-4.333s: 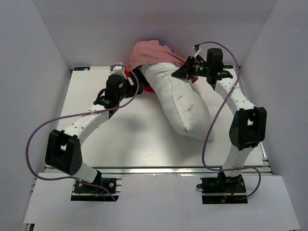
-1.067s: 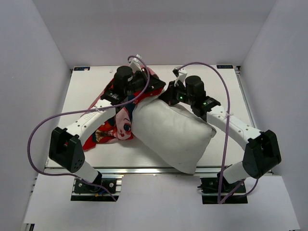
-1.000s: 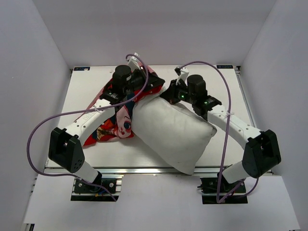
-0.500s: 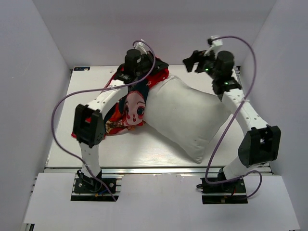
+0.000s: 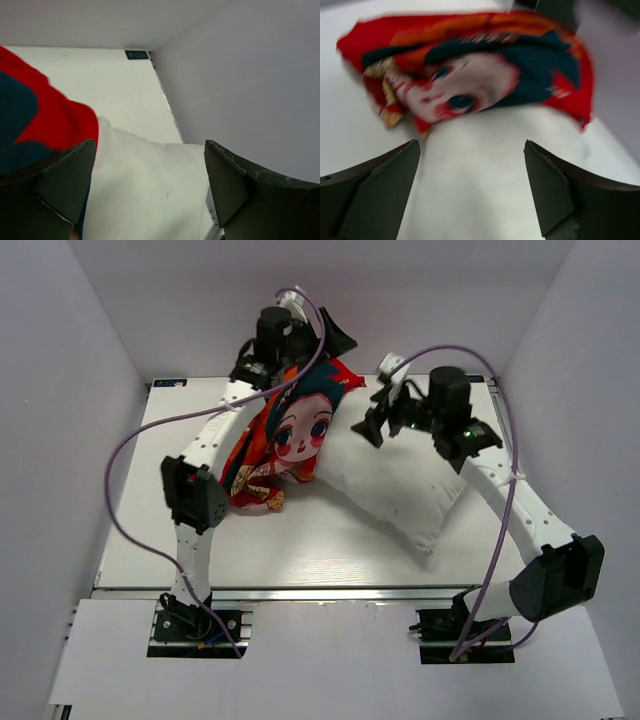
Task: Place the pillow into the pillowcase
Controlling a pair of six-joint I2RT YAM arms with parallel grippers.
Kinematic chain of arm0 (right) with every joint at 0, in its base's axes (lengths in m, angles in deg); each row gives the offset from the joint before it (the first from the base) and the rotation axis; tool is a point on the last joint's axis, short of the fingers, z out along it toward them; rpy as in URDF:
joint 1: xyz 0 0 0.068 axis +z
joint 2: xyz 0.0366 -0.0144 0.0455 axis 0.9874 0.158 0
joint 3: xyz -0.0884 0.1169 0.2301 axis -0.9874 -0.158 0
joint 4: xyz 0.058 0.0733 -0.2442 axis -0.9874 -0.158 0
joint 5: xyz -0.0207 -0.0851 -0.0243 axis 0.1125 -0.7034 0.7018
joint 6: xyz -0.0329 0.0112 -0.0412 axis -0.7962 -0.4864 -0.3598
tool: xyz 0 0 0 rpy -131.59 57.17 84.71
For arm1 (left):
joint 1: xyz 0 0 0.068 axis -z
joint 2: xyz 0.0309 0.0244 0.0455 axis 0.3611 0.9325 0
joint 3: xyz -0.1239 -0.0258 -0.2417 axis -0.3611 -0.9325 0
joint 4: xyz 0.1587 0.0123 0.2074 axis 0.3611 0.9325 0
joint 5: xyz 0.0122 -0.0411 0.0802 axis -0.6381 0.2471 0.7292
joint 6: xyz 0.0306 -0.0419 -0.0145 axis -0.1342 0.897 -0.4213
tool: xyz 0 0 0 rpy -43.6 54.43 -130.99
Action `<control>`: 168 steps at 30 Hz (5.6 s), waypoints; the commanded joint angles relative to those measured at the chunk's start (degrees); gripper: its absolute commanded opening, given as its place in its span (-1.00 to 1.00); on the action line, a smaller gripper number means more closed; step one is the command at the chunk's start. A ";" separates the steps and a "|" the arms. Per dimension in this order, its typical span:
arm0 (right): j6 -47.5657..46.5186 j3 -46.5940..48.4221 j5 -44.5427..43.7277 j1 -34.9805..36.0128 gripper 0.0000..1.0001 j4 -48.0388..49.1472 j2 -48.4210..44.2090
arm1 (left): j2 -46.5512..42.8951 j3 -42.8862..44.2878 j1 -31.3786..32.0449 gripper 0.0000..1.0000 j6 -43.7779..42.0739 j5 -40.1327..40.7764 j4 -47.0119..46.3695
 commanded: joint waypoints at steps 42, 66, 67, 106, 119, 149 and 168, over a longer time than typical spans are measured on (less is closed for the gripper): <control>-2.96 -1.18 -6.69 4.63 -1.00 -12.98 5.23 | -26.44 -53.15 6.06 -0.36 -1.68 41.17 -0.24; 35.44 18.79 21.32 -14.89 -1.00 -11.13 19.38 | -37.20 -45.93 -6.51 -0.27 22.35 -41.95 -41.99; 35.63 17.30 21.69 -14.45 -1.00 -11.05 19.12 | -36.32 -47.68 -6.51 -0.27 26.30 -43.62 -47.47; 32.64 30.39 -18.83 -6.63 -1.00 -4.46 33.80 | -10.83 -11.59 20.47 0.60 -18.92 37.03 39.48; 30.01 23.88 -17.42 -6.63 -1.00 -2.70 28.96 | -15.90 -15.10 15.56 -0.84 -17.16 53.48 42.47; 27.89 21.24 -20.50 -6.80 -1.00 -0.50 27.64 | -27.78 -30.12 -22.23 -1.00 -21.38 51.81 46.08; 27.72 18.52 -19.27 -6.80 -1.00 0.73 25.36 | -29.98 -34.18 -30.95 -0.06 -21.82 49.18 44.40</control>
